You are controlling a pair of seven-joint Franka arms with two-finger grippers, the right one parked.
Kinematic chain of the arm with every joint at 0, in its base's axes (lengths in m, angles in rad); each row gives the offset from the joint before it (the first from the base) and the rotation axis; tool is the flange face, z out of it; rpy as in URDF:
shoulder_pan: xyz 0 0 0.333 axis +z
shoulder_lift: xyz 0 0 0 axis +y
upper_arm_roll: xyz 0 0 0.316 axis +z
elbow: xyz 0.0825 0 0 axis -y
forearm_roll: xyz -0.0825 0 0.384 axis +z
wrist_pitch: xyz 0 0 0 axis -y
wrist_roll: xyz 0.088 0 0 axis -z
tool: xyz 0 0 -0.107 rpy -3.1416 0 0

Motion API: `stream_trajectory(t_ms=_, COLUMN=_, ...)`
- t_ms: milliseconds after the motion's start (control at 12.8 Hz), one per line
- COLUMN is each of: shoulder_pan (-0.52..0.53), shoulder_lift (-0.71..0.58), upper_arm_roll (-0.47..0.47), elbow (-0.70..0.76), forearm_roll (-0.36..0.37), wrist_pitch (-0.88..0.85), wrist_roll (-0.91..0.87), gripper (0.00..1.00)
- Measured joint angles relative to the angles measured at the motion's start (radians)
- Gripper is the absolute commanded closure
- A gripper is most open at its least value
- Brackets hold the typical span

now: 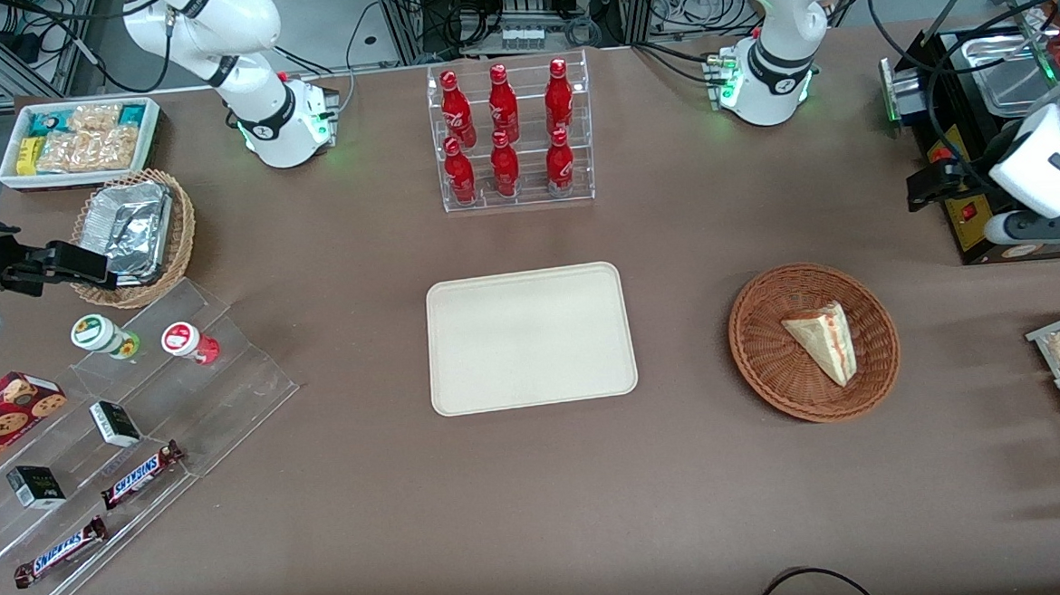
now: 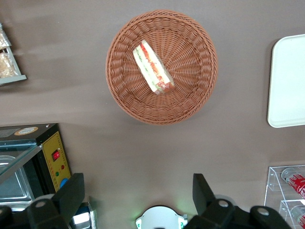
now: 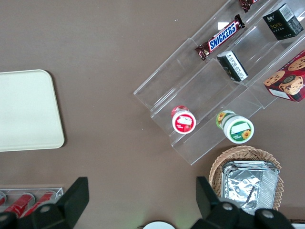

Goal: Place sandwich from basket to tray
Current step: 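Move the left gripper over the wicker basket toward the sandwich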

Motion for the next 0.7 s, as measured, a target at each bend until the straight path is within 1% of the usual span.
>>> stream_trajectory(t_ms=468, shoulder_pan=0.000, shoulder_lift=0.006, upper_arm_roll=0.004, elbow=-0.007, forearm_roll=0.000, wrist_pitch=0.001, wrist_roll=0.000, gripper=0.00)
stream_trajectory(t_ms=702, shoulder_pan=0.004, shoulder_lift=0.024, upper_arm_roll=0.005, elbow=-0.058, forearm_roll=-0.002, wrist_pitch=0.063, wrist_roll=0.000, gripper=0.00)
